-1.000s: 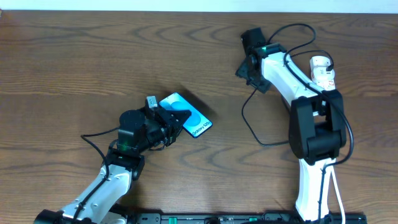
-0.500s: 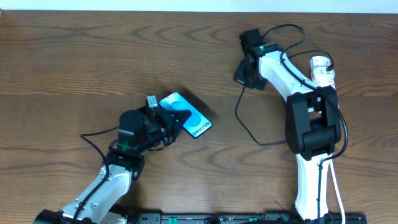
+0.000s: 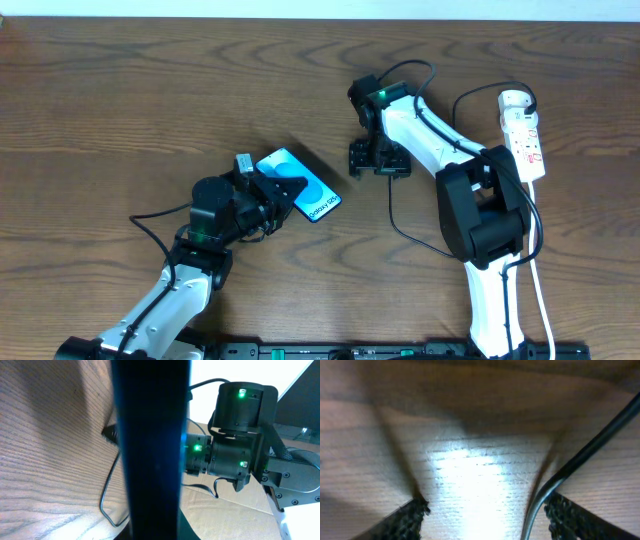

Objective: Plug charger to phone and switch on socket
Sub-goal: 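Grasp the black USB-C cable end with the right gripper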

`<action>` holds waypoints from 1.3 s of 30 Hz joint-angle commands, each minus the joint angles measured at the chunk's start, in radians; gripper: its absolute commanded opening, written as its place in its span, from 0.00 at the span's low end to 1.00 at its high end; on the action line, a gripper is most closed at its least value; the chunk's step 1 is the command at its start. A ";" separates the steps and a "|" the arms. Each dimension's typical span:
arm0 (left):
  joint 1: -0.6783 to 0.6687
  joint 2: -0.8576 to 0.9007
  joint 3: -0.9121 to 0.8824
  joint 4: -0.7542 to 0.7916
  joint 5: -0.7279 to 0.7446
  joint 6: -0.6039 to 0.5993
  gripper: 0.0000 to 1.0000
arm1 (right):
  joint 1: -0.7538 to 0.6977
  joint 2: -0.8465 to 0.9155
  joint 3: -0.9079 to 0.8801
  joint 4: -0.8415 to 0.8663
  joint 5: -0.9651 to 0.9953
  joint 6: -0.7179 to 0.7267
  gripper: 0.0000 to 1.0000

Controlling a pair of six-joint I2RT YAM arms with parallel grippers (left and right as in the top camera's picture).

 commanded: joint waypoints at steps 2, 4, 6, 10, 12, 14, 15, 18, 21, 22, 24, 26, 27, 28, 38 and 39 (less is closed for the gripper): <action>0.003 -0.014 0.024 0.015 -0.001 0.025 0.08 | -0.077 0.099 -0.048 0.083 0.087 0.239 0.84; 0.003 -0.014 0.024 0.015 -0.002 0.025 0.08 | -0.114 0.099 -0.048 0.103 0.087 0.286 0.82; 0.003 -0.015 0.024 0.015 -0.002 0.025 0.08 | -0.152 0.099 -0.048 0.130 0.087 0.309 0.81; 0.003 -0.014 0.024 0.015 -0.002 0.025 0.08 | -0.208 0.099 -0.048 0.198 0.080 0.315 0.77; 0.003 -0.015 0.024 0.015 -0.002 0.025 0.08 | -0.218 0.099 -0.048 0.214 0.042 0.315 0.70; 0.003 -0.014 0.024 0.015 -0.002 0.025 0.08 | -0.216 0.099 -0.051 0.213 0.032 0.315 0.68; 0.003 -0.014 0.024 0.015 -0.002 0.025 0.08 | -0.211 0.099 -0.055 0.213 0.025 0.315 0.67; 0.003 -0.014 0.024 0.015 -0.002 0.025 0.08 | -0.198 0.099 -0.066 0.215 0.013 0.318 0.61; 0.003 -0.014 0.024 0.015 -0.002 0.025 0.08 | -0.179 0.099 -0.079 0.216 0.000 0.323 0.54; 0.003 -0.014 0.024 0.015 -0.002 0.025 0.08 | -0.171 0.099 -0.086 0.220 -0.001 0.323 0.53; 0.003 -0.014 0.024 0.015 -0.002 0.025 0.08 | -0.158 0.099 -0.090 0.220 -0.002 0.323 0.52; 0.003 -0.014 0.024 0.015 -0.002 0.025 0.08 | -0.146 0.099 -0.091 0.220 -0.002 0.322 0.52; 0.003 -0.015 0.024 0.015 -0.002 0.025 0.08 | -0.140 0.099 -0.091 0.220 -0.003 0.323 0.52; 0.003 -0.014 0.024 0.015 -0.002 0.025 0.08 | -0.137 0.099 -0.091 0.221 -0.004 0.323 0.52; 0.003 -0.014 0.024 0.015 -0.002 0.025 0.08 | -0.131 0.099 -0.091 0.232 0.015 0.322 0.34; 0.003 -0.014 0.024 0.015 -0.002 0.025 0.08 | -0.131 0.099 -0.091 0.232 0.015 0.322 0.28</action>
